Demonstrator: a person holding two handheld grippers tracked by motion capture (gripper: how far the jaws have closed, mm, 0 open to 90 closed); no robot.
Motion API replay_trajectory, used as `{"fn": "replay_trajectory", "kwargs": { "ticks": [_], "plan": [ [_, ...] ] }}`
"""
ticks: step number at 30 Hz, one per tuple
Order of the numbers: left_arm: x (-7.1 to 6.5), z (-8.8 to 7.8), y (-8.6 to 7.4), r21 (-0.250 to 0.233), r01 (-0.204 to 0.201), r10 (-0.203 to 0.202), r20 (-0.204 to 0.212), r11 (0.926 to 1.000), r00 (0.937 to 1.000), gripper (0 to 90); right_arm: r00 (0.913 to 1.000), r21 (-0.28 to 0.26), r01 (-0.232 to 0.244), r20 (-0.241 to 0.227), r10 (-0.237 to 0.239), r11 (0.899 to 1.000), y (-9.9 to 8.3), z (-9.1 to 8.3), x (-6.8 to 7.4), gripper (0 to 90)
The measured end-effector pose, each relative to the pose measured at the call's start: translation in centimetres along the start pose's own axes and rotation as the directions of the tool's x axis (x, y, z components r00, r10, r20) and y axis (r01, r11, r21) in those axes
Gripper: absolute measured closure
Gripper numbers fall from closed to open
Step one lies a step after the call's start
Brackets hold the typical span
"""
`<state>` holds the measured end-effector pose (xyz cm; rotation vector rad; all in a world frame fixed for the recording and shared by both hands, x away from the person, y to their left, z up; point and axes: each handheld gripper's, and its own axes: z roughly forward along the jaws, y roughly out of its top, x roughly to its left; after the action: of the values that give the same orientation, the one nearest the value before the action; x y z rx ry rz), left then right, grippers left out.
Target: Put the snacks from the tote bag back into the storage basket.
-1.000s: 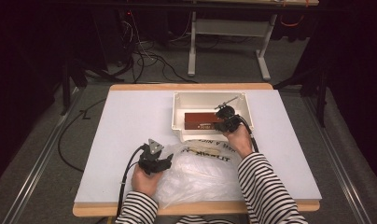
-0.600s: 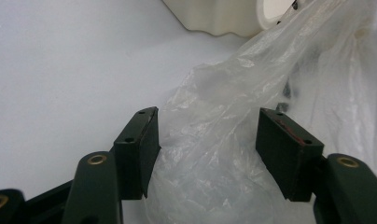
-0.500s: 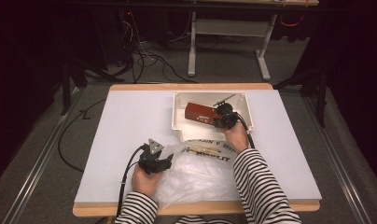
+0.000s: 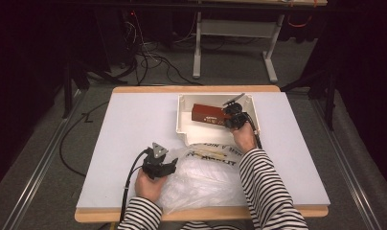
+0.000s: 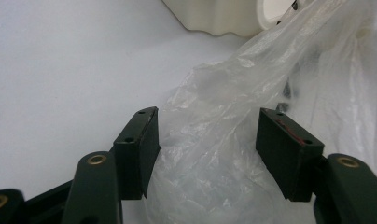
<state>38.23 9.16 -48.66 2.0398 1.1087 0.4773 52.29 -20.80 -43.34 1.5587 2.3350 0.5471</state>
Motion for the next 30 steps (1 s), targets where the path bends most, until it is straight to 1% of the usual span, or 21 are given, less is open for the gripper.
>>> {"fn": "replay_trajectory", "kwargs": {
  "ticks": [2,5,6,10,13,17,18,20,21,23,24,26,27,30],
  "plan": [
    [0.0,0.0,0.0,0.003,-0.003,0.003,0.000,1.0000,1.0000,39.7,0.9999,0.000,-0.002,0.010,0.002,1.000,0.1,0.2,-0.1,90.0],
    [0.1,0.0,0.0,0.003,-0.001,0.001,0.002,1.0000,1.0000,39.6,0.9997,0.001,-0.021,0.013,0.021,1.000,0.3,0.5,-0.3,90.0],
    [0.1,0.0,0.0,0.001,0.003,-0.003,0.003,1.0000,1.0000,39.6,0.9996,-0.006,-0.026,0.015,0.026,1.000,0.4,0.7,-0.4,90.0],
    [0.2,0.0,0.0,0.000,0.013,-0.013,0.016,0.9999,0.9998,38.8,0.9988,-0.018,-0.043,0.024,0.043,0.999,0.5,0.5,-0.5,90.0],
    [0.3,0.0,0.0,0.000,0.018,-0.018,0.027,0.9998,0.9995,38.3,0.9991,-0.049,-0.036,0.021,0.037,0.998,0.4,-0.4,-0.4,89.6],
    [0.5,-0.1,0.2,-0.009,0.022,-0.022,0.038,0.9997,0.9990,40.4,0.9998,-0.121,-0.012,-0.016,0.010,0.993,-0.5,-2.5,-0.3,88.9],
    [0.4,-0.1,0.2,-0.009,0.026,-0.026,0.047,0.9996,0.9985,40.6,0.9996,-0.133,-0.002,-0.027,-0.001,0.991,-0.7,-2.9,-0.4,88.4],
    [0.4,-0.3,0.5,-0.016,0.017,-0.016,0.045,0.9997,0.9988,40.9,0.9990,-0.153,0.015,-0.039,-0.021,0.988,-1.3,-3.8,-0.6,88.0],
    [0.3,-0.4,0.7,-0.017,0.017,-0.016,0.054,0.9997,0.9984,41.0,0.9987,-0.160,0.015,-0.045,-0.023,0.987,-1.4,-4.1,-0.6,87.9],
    [0.2,-0.6,1.0,-0.042,0.025,-0.022,0.061,0.9988,0.9979,41.7,0.9982,-0.200,0.019,-0.051,-0.030,0.980,-2.1,-5.0,-0.8,87.9],
    [0.3,-0.7,1.1,-0.046,0.031,-0.028,0.064,0.9985,0.9976,42.1,0.9979,-0.205,0.020,-0.056,-0.032,0.979,-2.3,-5.2,-0.9,87.9],
    [0.2,-0.8,1.4,-0.043,0.024,-0.021,0.064,0.9988,0.9977,42.1,0.9975,-0.216,0.032,-0.055,-0.044,0.976,-3.0,-5.6,-1.1,87.9],
    [0.2,-0.9,1.6,-0.045,0.021,-0.017,0.068,0.9988,0.9976,42.3,0.9973,-0.230,0.035,-0.055,-0.048,0.973,-3.3,-5.9,-1.2,87.8],
    [0.2,-1.4,2.0,-0.056,0.016,-0.012,0.066,0.9983,0.9978,42.7,0.9962,-0.262,0.028,-0.072,-0.049,0.965,-4.2,-6.6,-1.6,87.6]
  ]
}}
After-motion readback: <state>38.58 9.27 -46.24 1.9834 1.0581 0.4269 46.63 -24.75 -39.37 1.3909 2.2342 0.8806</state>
